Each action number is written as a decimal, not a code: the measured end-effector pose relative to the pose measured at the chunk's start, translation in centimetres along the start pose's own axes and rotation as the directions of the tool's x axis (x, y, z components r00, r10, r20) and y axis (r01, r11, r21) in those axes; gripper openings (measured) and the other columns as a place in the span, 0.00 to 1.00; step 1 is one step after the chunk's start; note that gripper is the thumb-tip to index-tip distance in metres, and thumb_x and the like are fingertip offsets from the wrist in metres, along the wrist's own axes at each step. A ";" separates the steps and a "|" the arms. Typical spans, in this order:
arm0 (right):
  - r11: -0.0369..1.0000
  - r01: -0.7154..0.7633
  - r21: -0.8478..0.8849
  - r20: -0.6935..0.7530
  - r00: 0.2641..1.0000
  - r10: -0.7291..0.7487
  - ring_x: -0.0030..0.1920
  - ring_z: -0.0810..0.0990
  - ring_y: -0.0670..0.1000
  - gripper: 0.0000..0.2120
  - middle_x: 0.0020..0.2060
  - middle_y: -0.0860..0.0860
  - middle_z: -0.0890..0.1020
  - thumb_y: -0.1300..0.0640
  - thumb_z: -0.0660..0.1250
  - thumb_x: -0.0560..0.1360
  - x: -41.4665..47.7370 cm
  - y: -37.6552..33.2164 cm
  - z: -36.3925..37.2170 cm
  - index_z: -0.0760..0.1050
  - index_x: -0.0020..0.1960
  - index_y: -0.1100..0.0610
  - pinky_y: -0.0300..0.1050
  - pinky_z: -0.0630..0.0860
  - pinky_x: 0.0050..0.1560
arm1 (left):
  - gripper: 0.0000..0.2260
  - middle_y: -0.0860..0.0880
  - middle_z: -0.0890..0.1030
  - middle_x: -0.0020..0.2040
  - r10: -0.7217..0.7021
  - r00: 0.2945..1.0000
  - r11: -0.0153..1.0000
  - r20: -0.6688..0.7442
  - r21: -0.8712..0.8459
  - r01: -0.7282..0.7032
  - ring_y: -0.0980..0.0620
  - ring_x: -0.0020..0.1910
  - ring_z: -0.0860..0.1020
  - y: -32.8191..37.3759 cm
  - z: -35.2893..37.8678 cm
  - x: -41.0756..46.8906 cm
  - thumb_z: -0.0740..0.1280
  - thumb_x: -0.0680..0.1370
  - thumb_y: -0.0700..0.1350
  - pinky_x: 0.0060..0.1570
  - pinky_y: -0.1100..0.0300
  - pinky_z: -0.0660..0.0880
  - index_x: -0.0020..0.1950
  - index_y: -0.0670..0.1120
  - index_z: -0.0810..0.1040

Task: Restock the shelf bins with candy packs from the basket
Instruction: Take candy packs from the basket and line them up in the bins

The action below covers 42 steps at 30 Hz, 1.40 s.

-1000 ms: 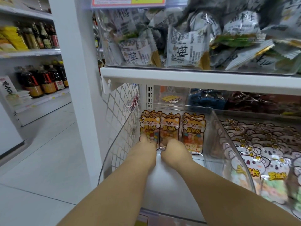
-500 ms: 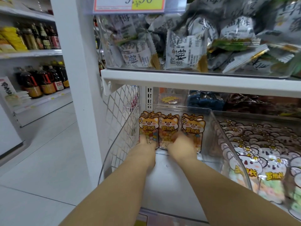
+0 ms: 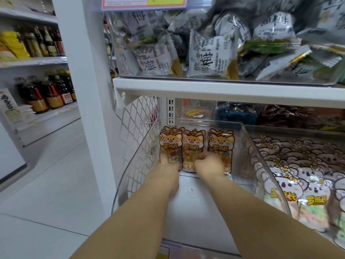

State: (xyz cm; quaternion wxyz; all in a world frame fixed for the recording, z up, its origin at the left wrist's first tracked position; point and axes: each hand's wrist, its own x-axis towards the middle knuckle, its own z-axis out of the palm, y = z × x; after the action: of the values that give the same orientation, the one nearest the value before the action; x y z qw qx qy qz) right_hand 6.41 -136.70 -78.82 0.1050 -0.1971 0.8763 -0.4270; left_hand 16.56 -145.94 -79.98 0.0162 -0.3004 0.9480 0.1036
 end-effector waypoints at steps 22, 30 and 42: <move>0.984 0.082 -0.159 0.213 0.976 -0.047 0.52 0.78 0.57 0.10 0.50 0.57 0.81 0.59 0.65 0.76 -3.9 -1.7 -3.8 0.81 0.53 0.63 0.48 0.76 0.55 | 0.26 0.43 0.62 0.74 0.022 0.992 0.998 0.124 0.063 -0.030 0.40 0.70 0.69 1.3 -2.6 -3.2 0.64 0.81 0.46 0.70 0.47 0.69 0.79 0.53 0.62; 0.874 0.441 -0.206 0.208 0.892 -0.401 0.44 0.78 0.46 0.10 0.48 0.46 0.84 0.59 0.64 0.76 -15.6 -1.6 -11.1 0.83 0.53 0.53 0.37 0.71 0.43 | 0.20 0.52 0.76 0.67 0.139 0.971 0.946 -0.194 -0.265 -0.189 0.50 0.62 0.76 2.7 -5.3 -14.1 0.67 0.80 0.49 0.62 0.50 0.75 0.71 0.55 0.73; 0.898 0.378 -0.225 0.494 0.839 -0.229 0.42 0.76 0.37 0.09 0.46 0.43 0.82 0.56 0.67 0.79 -30.2 17.0 -14.1 0.82 0.56 0.53 0.32 0.71 0.45 | 0.12 0.54 0.82 0.55 0.177 0.983 0.890 0.037 -0.433 -0.144 0.54 0.51 0.80 5.5 7.9 -31.1 0.66 0.80 0.44 0.55 0.53 0.78 0.63 0.52 0.80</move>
State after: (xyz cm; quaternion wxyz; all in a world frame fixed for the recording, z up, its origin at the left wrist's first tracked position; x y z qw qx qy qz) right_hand 24.25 -104.13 -83.08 0.2046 -0.4438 0.8402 -0.2351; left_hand 38.65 -122.27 -83.83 -0.0228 -0.2130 0.9223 0.3217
